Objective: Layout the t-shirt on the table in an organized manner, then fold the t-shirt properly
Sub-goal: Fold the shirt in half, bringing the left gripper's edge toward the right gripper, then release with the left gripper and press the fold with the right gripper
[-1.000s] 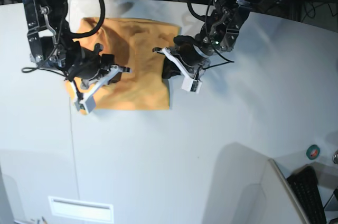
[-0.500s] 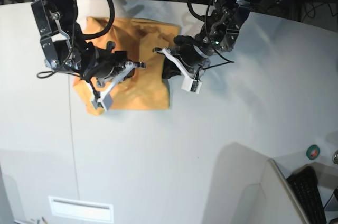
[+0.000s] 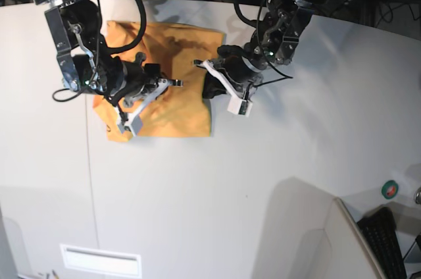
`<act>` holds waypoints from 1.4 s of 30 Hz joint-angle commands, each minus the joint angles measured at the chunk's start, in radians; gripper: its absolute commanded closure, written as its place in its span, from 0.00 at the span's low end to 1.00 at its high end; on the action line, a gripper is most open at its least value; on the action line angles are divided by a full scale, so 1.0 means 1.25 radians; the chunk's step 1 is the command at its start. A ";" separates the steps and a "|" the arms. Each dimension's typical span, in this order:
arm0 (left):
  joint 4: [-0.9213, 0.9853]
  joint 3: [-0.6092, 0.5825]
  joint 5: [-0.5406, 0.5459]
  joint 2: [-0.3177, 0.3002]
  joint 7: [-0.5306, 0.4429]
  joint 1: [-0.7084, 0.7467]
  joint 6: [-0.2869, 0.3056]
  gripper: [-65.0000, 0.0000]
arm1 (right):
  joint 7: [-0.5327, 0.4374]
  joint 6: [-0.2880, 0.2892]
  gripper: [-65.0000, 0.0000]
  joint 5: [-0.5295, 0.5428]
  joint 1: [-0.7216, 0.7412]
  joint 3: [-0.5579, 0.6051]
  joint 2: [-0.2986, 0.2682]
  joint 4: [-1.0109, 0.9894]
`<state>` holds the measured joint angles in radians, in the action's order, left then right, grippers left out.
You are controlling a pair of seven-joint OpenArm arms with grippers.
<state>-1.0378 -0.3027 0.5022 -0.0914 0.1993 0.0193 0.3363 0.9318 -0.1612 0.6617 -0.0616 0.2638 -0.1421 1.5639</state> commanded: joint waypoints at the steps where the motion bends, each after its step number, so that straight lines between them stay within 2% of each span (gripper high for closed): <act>1: -0.014 0.001 0.005 0.001 -0.010 -0.009 0.004 1.00 | -0.006 0.002 1.00 0.014 0.012 -0.002 0.000 0.011; 10: -0.015 0.003 0.005 0.000 -0.010 -0.007 0.004 1.00 | -0.006 0.002 1.00 0.014 0.012 -0.002 0.010 0.011; 12: -0.027 0.005 0.008 -0.020 -0.010 0.000 0.004 1.00 | -0.006 0.002 1.00 0.013 0.012 -0.002 0.014 0.011; 13: -0.037 0.005 0.010 -0.028 -0.010 0.004 0.002 1.00 | -0.006 0.002 0.97 0.013 0.012 -0.002 0.014 0.011; 16: -0.081 0.006 0.011 -0.067 -0.014 0.040 -0.035 1.00 | -0.008 0.002 0.61 0.014 0.011 -0.002 0.015 0.013; 18: -0.117 0.012 0.014 -0.097 -0.010 0.064 -0.038 1.00 | -0.008 0.002 0.42 0.014 0.011 -0.002 0.016 0.015; 20: -0.152 0.055 0.032 -0.117 -0.010 0.102 -0.038 1.00 | -0.011 0.002 0.31 0.014 0.011 -0.002 0.016 0.015; 23: -0.206 0.143 0.087 -0.141 -0.009 0.162 -0.035 1.00 | -0.011 0.002 0.35 0.014 0.011 -0.002 0.016 0.015; 26: -0.249 0.191 0.100 -0.163 -0.009 0.200 -0.035 1.00 | -0.011 0.002 0.41 0.013 0.012 -0.001 0.030 0.016; 29: -0.262 0.222 0.101 -0.178 -0.009 0.215 -0.035 1.00 | -0.011 0.002 0.41 0.011 0.014 0.022 0.041 0.016; 36: -0.263 0.283 0.102 -0.177 -0.009 0.228 -0.035 1.00 | -0.013 0.002 0.41 0.010 0.060 0.110 0.070 0.010; 42: -0.253 0.288 0.103 -0.177 -0.009 0.228 -0.035 1.00 | -0.008 0.002 0.41 0.011 0.088 0.114 0.108 -0.016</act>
<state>-1.3434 0.0528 0.6197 -0.3023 0.2089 0.3054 0.2871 0.9276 -0.1608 0.6647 0.0338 0.4076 -0.0128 1.5307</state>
